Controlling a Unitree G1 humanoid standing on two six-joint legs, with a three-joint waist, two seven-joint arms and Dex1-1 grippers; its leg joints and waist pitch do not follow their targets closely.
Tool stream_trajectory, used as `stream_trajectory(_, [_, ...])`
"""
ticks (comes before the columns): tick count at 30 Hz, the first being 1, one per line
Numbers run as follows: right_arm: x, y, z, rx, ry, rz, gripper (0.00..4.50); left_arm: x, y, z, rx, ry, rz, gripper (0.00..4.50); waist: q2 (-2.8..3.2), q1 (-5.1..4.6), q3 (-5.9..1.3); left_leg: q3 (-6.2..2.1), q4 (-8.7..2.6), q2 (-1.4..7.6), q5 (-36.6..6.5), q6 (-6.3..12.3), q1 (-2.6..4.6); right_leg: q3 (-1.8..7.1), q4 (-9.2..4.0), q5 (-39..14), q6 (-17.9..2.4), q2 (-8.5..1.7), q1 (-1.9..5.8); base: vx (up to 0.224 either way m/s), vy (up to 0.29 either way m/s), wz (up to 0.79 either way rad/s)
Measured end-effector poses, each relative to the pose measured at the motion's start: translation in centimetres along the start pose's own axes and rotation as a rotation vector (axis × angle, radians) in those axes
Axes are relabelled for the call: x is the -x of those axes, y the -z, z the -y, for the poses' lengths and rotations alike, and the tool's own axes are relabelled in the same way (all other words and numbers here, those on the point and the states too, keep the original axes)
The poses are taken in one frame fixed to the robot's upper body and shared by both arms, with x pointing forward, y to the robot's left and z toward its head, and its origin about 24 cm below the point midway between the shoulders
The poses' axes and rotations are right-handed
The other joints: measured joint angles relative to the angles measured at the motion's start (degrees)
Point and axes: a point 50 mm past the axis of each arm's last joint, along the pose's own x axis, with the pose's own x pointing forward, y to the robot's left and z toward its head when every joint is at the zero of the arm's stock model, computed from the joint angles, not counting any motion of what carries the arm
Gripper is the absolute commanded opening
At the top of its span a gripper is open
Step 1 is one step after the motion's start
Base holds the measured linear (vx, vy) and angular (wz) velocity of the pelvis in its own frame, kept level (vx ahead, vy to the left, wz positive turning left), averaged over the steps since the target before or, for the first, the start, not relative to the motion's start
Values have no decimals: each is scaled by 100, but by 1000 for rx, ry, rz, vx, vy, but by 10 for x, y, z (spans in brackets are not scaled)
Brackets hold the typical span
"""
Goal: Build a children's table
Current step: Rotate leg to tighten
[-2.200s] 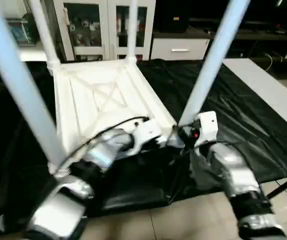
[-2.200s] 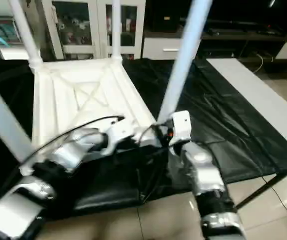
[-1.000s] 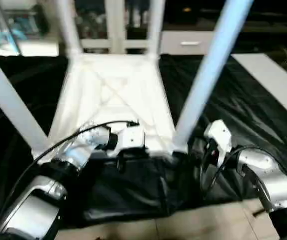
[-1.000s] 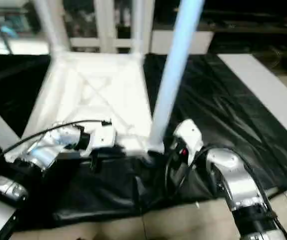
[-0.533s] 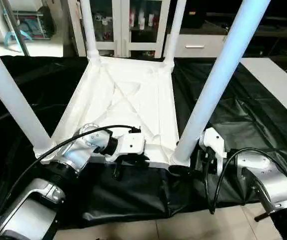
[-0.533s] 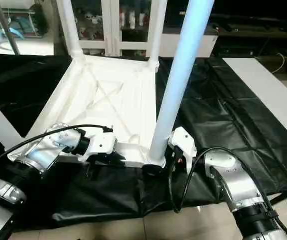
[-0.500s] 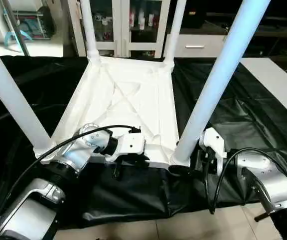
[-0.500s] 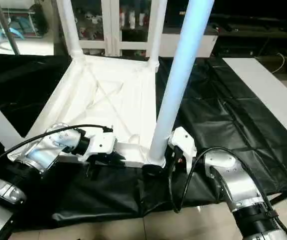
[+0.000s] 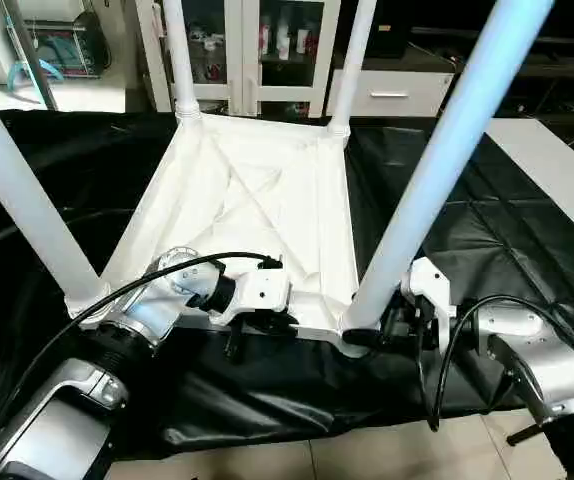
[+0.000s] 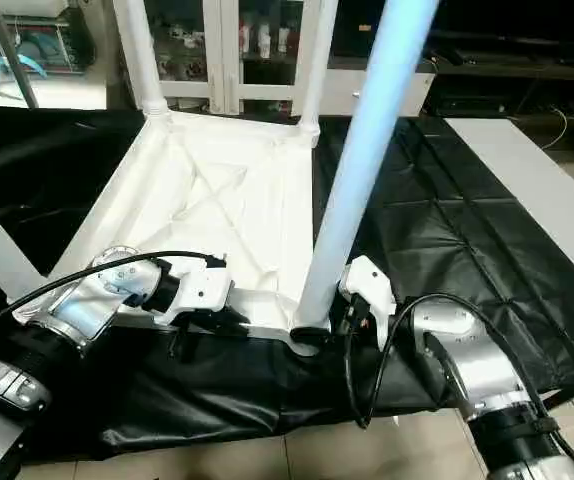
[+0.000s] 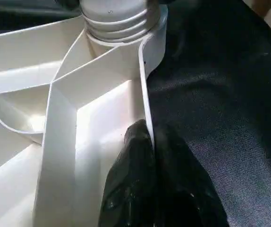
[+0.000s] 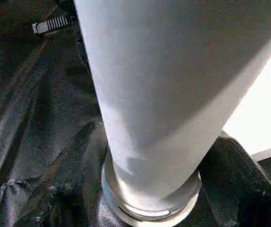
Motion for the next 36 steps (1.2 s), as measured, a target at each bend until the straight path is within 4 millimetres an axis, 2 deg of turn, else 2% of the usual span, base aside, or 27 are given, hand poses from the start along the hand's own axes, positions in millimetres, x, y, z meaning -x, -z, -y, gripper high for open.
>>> stream_trajectory(7, [0,0,2,12,-9,2,219,0,0,0,0,2,0,0,-10,0,-11,0,1,0,1,2,2,0,3,0,0,0,1,0,0,0])
stream_trajectory(13, [-1,2,2,12,-13,-3,210,-1,0,1,1,7,-5,0,-33,-2,-45,0,1,0,-1,-1,11,0,3,0,0,0,10,0,0,0])
stream_trajectory(16, [-9,6,4,-14,29,18,209,-3,3,0,27,-16,-14,0,-44,-29,-64,0,1,3,-2,-5,37,0,4,0,0,2,53,0,0,0])
stream_trajectory(19, [-18,10,12,-64,153,43,208,-8,6,-7,91,-107,-23,0,-32,-110,-66,-5,13,1,-2,-6,93,1,-14,-37,61,2,95,-57,3,-1])
stream_trajectory(20, [-24,12,18,-109,261,70,207,-12,6,-12,135,-175,-20,0,-37,-156,-63,-16,30,1,-2,-6,95,-3,-19,-47,77,1,93,-71,14,-5])
stream_trajectory(22, [-30,12,24,-153,397,94,206,-19,4,-18,180,-244,-19,0,-11,-210,-42,-44,62,-7,-2,-6,80,-16,-36,-55,89,0,86,-97,28,-11])
stream_trajectory(23, [-35,12,27,-187,479,108,206,-24,3,-22,222,-297,-11,0,8,-253,-33,-83,71,-15,-2,-5,68,-36,-61,-61,98,-1,91,-79,39,-14])
stream_trajectory(24, [-39,11,32,-221,577,119,206,-31,-1,-27,247,-348,-11,0,20,-308,-23,-120,82,-20,-2,-5,46,-66,-93,-64,103,-1,89,-72,41,-11])
stream_trajectory(25, [-44,8,38,-244,678,126,205,-38,-6,-32,282,-406,-9,0,64,-348,3,-159,85,-18,-2,-5,23,-136,-161,-64,103,-8,100,-72,41,-11])
stream_trajectory(27, [-49,5,43,-278,811,139,204,-47,-13,-37,314,-475,-9,0,118,-387,22,-188,80,-15,-2,-4,-11,-195,-247,-64,102,-14,103,-30,23,-5])
stream_trajectory(29, [-57,2,47,-320,956,161,204,-57,-18,-41,325,-546,-10,0,152,-444,37,-187,80,-19,-2,-3,-31,-196,-276,-63,100,-16,98,0,0,0])
stream_trajectory(32, [-71,-3,50,-360,1093,183,202,-66,-23,-45,305,-613,-20,0,179,-468,52,-181,79,-19,-2,-2,-58,-194,-286,-61,97,-19,86,0,0,0])
stream_trajectory(36, [-77,-6,51,-379,1128,221,201,-67,-26,-47,273,-637,-29,0,186,-465,58,-165,78,-19,-1,0,-64,-178,-282,-36,57,-19,82,0,0,0])
